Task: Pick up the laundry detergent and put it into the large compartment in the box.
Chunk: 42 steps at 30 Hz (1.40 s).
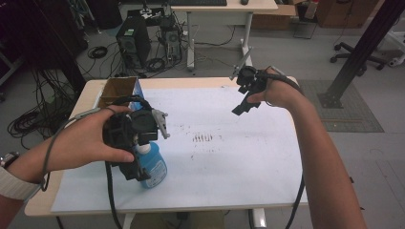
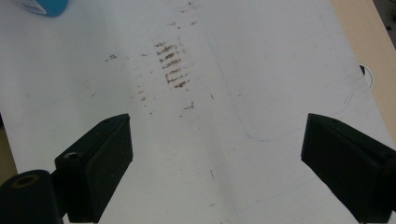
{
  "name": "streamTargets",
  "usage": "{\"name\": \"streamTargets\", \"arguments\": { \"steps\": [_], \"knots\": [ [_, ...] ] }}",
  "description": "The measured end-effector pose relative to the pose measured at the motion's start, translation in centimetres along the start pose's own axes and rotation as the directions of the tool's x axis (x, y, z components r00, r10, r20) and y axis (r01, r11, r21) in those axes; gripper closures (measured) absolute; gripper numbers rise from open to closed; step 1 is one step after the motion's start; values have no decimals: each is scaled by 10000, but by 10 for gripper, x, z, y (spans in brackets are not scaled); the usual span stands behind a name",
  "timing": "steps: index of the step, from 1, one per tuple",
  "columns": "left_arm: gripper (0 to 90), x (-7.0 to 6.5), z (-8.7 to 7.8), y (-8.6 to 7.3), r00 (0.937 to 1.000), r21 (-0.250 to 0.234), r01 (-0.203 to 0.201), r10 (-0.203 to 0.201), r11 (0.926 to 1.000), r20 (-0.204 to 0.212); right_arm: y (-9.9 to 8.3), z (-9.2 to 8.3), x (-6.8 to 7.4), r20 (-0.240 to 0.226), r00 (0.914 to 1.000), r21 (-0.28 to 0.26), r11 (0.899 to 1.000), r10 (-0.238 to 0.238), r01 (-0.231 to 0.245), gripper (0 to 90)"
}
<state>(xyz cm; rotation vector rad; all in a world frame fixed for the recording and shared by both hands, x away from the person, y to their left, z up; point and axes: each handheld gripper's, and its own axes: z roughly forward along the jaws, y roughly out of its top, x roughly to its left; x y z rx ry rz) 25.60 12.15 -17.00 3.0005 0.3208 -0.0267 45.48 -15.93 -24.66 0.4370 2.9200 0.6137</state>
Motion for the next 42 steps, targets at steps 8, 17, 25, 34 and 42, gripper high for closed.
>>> {"name": "streamTargets", "arguments": {
  "steps": [8,17,25,34,42],
  "knots": [
    [132,0,-3,4,10000,-29,41,-42,10000,-84,-2,-1,-1,26,10000,-12,10000,29,-29,90],
    [101,1,-10,7,9979,-134,513,-518,9986,-386,-3,-1,-2,-18,10000,-13,10000,29,-29,90],
    [89,4,-19,9,9878,-487,1365,-1397,9894,-683,-5,-3,-3,30,10000,-30,10000,22,-22,90],
    [104,10,-25,9,9696,-699,2153,-2217,9740,-1032,-5,-3,-2,17,10000,-24,10000,14,-14,90],
    [103,17,-30,8,9450,-784,2955,-3034,9521,-1221,-5,-3,-2,57,10000,-58,10000,20,-20,90]
  ]
}}
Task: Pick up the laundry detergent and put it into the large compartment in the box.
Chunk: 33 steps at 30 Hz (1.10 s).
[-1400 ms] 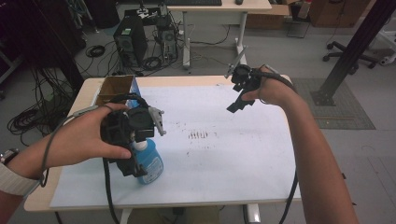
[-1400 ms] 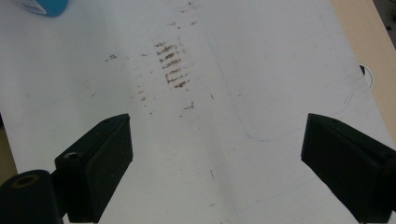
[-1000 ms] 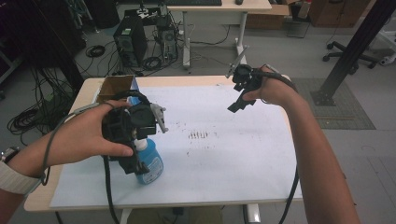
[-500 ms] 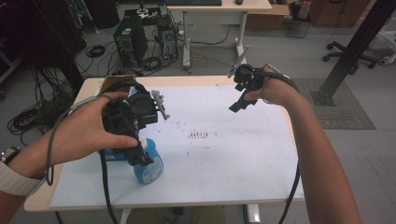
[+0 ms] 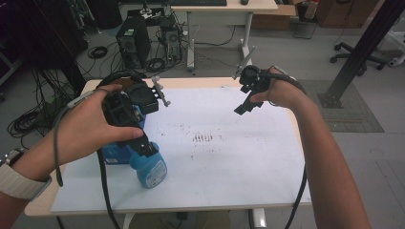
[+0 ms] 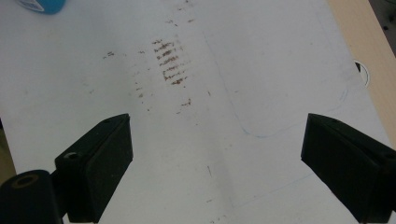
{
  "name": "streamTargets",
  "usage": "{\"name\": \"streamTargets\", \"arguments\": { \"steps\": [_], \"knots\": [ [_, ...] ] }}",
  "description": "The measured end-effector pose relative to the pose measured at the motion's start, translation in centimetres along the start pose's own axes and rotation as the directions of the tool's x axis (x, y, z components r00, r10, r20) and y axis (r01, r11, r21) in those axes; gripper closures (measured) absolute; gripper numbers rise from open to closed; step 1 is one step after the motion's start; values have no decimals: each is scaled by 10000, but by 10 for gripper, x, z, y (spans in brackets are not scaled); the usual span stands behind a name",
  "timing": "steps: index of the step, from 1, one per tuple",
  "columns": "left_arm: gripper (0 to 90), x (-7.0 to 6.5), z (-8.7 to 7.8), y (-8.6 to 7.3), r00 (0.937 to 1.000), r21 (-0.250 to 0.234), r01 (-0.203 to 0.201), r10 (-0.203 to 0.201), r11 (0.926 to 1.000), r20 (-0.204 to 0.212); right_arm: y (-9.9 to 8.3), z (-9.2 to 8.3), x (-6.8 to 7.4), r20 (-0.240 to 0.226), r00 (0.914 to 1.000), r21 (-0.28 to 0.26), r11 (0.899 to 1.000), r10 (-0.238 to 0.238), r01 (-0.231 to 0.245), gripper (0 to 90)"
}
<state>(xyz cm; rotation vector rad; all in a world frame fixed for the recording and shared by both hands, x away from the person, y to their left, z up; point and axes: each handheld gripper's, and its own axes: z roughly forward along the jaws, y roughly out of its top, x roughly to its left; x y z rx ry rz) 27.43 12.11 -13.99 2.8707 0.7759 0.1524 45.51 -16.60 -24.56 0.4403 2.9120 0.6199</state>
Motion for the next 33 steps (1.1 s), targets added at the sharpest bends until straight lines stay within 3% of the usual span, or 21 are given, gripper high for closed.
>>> {"name": "streamTargets", "arguments": {
  "steps": [10,19,33],
  "knots": [
    [94,8,2,0,9943,113,1052,-1050,9944,-159,1,0,0,8,10000,-1,10000,-16,16,90],
    [95,11,4,0,9917,200,1277,-1274,9916,-161,2,1,1,6,10000,-17,10000,-76,76,90],
    [95,20,14,-3,9873,343,1564,-1572,9871,213,2,1,2,7,10000,20,10000,-39,39,90]
  ]
}}
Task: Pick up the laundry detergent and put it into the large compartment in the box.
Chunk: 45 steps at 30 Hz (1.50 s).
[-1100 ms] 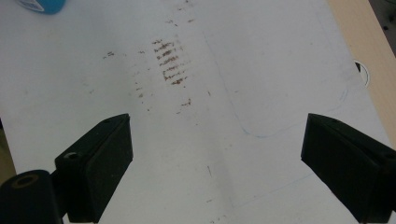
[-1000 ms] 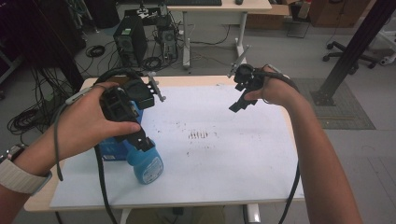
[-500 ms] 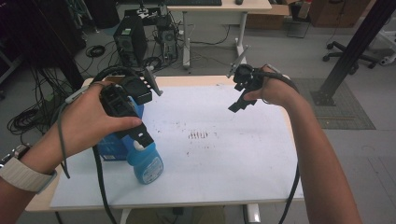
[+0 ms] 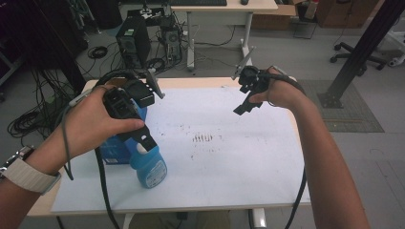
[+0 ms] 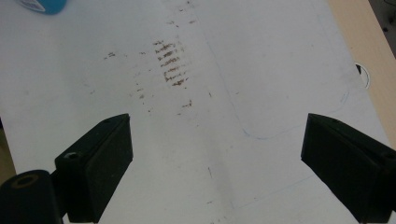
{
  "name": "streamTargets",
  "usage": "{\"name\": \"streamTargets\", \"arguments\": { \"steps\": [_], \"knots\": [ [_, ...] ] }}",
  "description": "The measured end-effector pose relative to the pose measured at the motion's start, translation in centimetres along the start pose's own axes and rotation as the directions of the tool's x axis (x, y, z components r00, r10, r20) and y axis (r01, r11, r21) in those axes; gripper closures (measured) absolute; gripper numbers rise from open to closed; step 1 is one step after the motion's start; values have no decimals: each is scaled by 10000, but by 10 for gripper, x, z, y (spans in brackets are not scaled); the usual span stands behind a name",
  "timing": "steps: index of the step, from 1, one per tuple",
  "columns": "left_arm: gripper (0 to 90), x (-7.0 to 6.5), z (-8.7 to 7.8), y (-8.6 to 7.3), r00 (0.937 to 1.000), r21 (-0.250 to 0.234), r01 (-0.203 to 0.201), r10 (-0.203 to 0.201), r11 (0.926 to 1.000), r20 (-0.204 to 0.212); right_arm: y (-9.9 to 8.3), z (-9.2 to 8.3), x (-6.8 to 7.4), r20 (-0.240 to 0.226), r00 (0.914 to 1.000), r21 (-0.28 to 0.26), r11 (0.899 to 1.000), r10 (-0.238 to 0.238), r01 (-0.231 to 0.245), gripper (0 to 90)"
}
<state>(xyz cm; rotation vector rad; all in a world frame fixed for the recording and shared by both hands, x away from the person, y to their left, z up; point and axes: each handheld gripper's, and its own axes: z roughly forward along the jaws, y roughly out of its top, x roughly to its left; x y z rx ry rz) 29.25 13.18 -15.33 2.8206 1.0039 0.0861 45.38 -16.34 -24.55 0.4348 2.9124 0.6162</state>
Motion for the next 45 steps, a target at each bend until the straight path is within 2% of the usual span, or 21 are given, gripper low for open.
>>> {"name": "streamTargets", "arguments": {
  "steps": [8,9,11,14,21,28,34,39,45],
  "knots": [
    [100,8,7,-2,9996,36,261,-262,9997,108,1,1,0,-19,10000,16,10000,-34,34,90],
    [103,9,10,-3,9990,15,433,-433,9991,129,1,2,0,-21,10000,33,10000,-46,46,90],
    [103,10,11,-3,9989,53,463,-464,9989,90,1,2,0,-28,10000,24,10000,-39,39,90],
    [102,13,14,-4,9972,61,741,-741,9972,49,2,2,0,-39,10000,67,10000,-45,45,90],
    [103,14,18,-2,9956,244,937,-934,9953,-126,2,2,0,-41,10000,48,10000,-47,47,90],
    [104,14,22,1,9943,498,1063,-1062,9931,-43,2,3,0,-54,10000,56,10000,-57,57,90],
    [104,16,24,1,9913,629,1311,-1314,9894,-5,2,3,-1,-40,10000,23,10000,-53,53,90],
    [104,17,27,1,9865,790,1638,-1639,9833,-44,2,3,-1,-53,10000,53,10000,-75,75,90],
    [104,17,30,2,9851,1003,1714,-1716,9801,-73,3,4,0,-79,9999,35,10000,-71,71,90]
  ]
}}
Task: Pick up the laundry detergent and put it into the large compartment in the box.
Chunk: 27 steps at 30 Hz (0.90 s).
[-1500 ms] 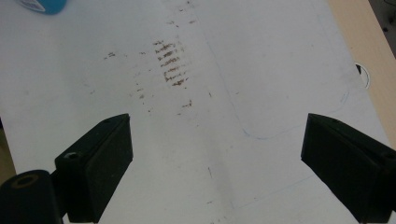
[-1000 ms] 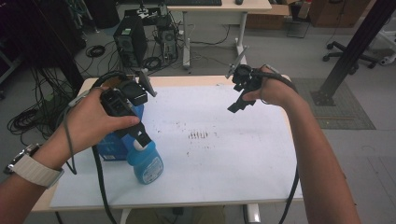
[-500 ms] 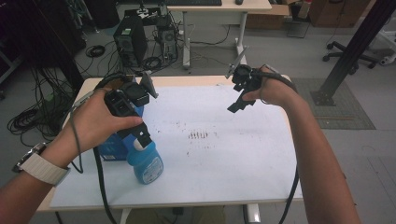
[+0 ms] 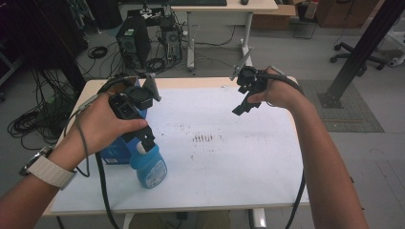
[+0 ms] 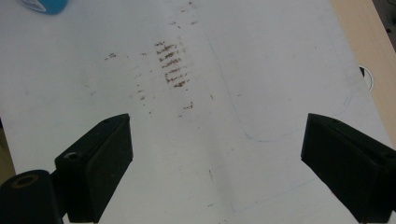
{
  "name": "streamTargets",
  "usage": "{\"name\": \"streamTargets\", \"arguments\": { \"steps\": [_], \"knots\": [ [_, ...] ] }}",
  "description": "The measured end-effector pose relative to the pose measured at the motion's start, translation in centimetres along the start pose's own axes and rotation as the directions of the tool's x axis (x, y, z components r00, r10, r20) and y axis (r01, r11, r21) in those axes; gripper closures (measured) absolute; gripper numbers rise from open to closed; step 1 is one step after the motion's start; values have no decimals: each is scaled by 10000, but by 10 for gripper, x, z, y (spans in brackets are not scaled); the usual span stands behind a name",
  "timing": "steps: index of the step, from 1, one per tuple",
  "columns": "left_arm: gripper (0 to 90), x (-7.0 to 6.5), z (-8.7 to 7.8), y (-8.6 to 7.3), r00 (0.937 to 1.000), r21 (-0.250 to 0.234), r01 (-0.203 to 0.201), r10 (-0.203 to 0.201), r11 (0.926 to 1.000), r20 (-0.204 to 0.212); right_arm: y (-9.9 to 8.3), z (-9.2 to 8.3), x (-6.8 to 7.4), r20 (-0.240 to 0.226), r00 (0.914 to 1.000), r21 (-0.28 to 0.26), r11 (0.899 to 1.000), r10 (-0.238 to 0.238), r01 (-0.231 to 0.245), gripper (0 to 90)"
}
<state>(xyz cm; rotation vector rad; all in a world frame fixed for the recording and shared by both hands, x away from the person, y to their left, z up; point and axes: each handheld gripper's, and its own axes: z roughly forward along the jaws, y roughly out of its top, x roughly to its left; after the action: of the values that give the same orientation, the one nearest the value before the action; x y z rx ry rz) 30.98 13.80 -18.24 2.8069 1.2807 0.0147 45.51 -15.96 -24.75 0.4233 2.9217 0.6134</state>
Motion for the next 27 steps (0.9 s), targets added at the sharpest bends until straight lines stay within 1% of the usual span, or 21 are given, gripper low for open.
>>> {"name": "streamTargets", "arguments": {
  "steps": [8,12,16,26,27],
  "knots": [
    [104,3,6,0,9997,75,220,-220,9997,69,0,0,0,7,10000,-12,10000,-8,8,90],
    [104,4,7,0,9993,-86,361,-360,9993,115,0,0,0,7,10000,2,10000,0,0,90],
    [103,5,9,0,9995,-67,289,-288,9996,121,0,0,1,4,10000,-16,10000,-7,7,90],
    [102,4,18,0,9996,8,262,-262,9997,46,0,0,1,-5,10000,23,10000,-22,22,90],
    [102,4,19,0,9996,-47,296,-296,9996,34,0,0,1,-1,10000,9,10000,-38,38,90]
  ]
}}
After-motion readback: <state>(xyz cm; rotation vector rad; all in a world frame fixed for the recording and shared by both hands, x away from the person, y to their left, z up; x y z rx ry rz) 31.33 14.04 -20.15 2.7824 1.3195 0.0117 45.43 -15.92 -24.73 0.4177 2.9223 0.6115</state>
